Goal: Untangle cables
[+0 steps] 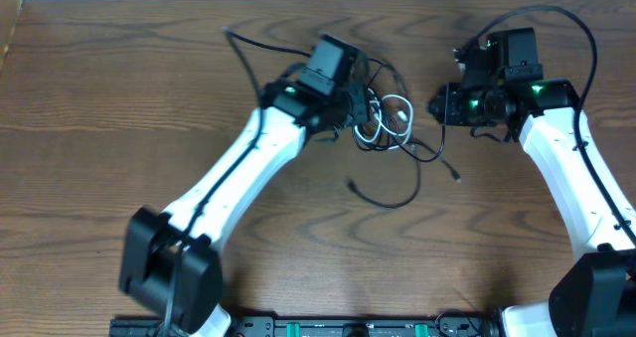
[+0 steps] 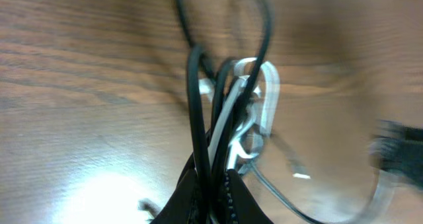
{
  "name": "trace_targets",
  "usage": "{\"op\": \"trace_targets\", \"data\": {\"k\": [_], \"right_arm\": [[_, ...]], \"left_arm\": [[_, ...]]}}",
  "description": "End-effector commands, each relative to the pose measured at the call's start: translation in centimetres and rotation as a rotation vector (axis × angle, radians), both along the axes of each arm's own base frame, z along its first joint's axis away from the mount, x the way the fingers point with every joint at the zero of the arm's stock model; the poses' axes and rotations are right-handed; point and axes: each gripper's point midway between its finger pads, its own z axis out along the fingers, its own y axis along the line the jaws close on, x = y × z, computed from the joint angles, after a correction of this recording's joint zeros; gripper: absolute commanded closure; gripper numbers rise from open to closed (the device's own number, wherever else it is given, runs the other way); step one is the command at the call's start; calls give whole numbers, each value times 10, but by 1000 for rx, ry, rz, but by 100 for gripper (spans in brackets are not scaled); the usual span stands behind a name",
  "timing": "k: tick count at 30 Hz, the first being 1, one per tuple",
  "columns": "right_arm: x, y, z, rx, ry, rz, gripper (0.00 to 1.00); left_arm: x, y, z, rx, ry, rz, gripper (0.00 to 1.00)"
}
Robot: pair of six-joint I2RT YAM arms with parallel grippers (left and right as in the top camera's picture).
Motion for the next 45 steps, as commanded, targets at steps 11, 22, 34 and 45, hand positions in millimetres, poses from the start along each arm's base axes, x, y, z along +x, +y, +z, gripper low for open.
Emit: {"op": "trace_targets", "data": {"k": [11, 22, 34, 45], "right_arm": [[-35, 68, 37, 269, -119, 457, 34], [-5, 25, 90, 11, -307, 241, 20], [22, -38, 141, -118, -465, 58, 11], [-27, 75, 98, 13, -400, 593, 20]], "left_arm": [[6, 15, 26, -311, 237, 241, 93], [10, 21, 26, -416, 389, 488, 92], [13, 37, 16, -341, 355, 561, 93], [14, 38, 16, -375, 400, 655, 92]]}}
